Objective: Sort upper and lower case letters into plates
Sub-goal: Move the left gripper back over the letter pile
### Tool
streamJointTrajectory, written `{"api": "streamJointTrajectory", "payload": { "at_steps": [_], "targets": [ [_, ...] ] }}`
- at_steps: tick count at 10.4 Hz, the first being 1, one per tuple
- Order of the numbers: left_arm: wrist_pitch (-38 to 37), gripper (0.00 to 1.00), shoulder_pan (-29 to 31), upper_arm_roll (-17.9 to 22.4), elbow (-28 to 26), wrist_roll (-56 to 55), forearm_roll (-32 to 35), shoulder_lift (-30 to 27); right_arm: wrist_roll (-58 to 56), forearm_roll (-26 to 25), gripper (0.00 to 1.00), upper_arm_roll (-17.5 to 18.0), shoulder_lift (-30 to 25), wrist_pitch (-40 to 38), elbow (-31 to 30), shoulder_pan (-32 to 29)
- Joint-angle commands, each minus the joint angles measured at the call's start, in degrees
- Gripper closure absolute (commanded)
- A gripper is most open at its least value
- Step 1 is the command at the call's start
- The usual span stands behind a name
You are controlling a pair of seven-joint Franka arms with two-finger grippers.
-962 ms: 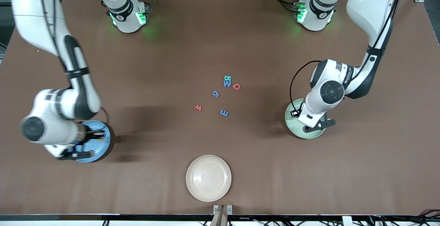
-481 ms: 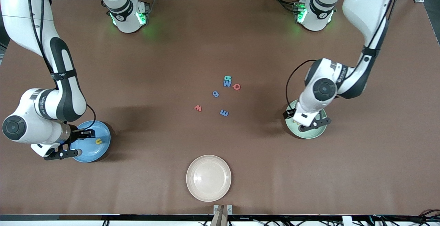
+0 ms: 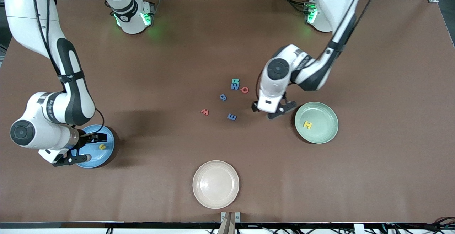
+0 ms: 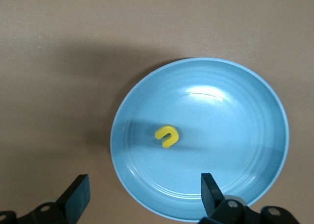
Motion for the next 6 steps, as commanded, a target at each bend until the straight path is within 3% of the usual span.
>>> {"api": "streamJointTrajectory", "payload": {
  "at_steps": [1, 3, 6],
  "targets": [
    [0.0, 0.00, -3.9, 0.4, 4.3, -4.8, -0.6, 3.3, 4.0, -0.2, 0.00, 0.3, -1.3, -0.1, -2.3, 0.9],
    [-0.1, 0.00, -7.9, 0.4, 5.4, -7.2, -0.6, 4.4, 9.0, 0.2, 0.00, 0.4, -1.8, -0.1, -3.2, 3.0],
    [0.0, 0.00, -12.7, 0.2, 6.2, -1.2, -0.2, 5.4, 11.1, 0.3, 0.00, 0.4, -1.9, -0.1, -3.5, 3.9]
  ]
}}
